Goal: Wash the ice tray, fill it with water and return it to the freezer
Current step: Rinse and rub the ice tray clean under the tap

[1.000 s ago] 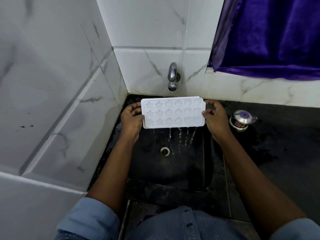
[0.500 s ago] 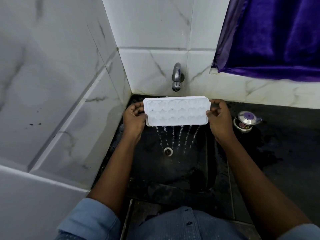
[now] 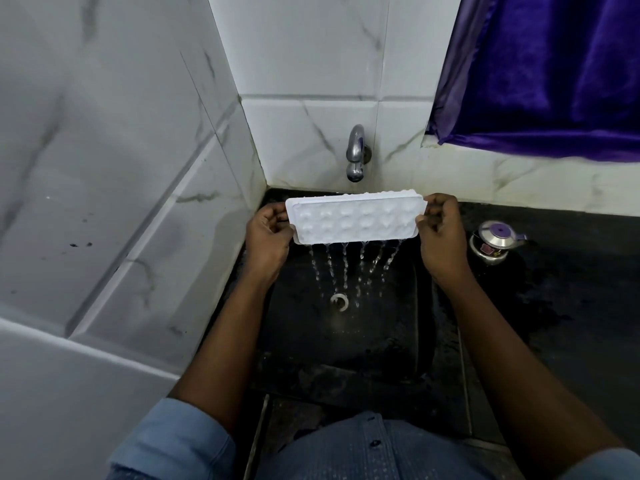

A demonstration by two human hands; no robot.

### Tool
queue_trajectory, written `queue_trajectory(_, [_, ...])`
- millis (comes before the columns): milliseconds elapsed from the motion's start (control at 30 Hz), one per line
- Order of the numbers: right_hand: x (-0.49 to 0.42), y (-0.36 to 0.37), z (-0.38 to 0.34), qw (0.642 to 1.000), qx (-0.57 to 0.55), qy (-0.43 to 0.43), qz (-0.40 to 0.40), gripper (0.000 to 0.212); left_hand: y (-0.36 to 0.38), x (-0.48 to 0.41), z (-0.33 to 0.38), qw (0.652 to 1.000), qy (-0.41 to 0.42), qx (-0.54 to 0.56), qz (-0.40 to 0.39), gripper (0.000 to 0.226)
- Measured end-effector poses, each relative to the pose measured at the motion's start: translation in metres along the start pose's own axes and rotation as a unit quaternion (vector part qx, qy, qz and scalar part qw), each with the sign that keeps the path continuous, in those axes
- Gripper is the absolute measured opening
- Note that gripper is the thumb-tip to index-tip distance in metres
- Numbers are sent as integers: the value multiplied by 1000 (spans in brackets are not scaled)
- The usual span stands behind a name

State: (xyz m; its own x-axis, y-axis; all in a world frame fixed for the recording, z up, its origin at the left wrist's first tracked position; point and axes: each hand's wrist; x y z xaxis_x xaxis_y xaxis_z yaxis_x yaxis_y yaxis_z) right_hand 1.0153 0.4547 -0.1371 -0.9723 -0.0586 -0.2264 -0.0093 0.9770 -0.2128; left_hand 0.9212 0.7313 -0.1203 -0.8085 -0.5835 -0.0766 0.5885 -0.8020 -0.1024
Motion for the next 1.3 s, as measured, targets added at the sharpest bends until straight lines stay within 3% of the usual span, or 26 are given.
queue_trajectory(467, [10,-9,6,995,41,-92,-4,14,-15,8,10,997,68,-5,-39,34])
queue_trajectory(633, [18,-7,-12,995,2,-97,-1,30,-18,6,10,995,96,-10,-29,46])
queue_trajectory(733, [20,-7,-18,993,-35,-108,12,35,-20,7,12,993,114,-16,-31,40])
queue_trajectory(900, [27,-10,-25,981,-73,-178,22,44,-23,16,27,988,151,5,-21,49])
queue_trajectory(1000, [26,-12,-13,974,-39,-221,33,49,-22,17,24,988,156,17,-9,33])
queue_trajectory(1100, [26,-13,-2,977,9,-213,24,51,-20,17,14,990,139,15,-5,16])
queue_trajectory(1300, [21,-19,3,975,39,-219,1,40,-20,15,2,992,118,8,-41,21])
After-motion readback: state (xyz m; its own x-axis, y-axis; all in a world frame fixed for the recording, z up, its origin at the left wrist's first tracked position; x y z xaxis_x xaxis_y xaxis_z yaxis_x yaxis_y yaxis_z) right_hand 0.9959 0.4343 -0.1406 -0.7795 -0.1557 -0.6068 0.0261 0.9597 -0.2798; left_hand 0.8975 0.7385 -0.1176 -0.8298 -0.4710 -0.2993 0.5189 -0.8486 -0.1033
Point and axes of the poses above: each hand's wrist, its own x-axis away from the middle knuckle, its own y-axis out of the palm, z = x × y
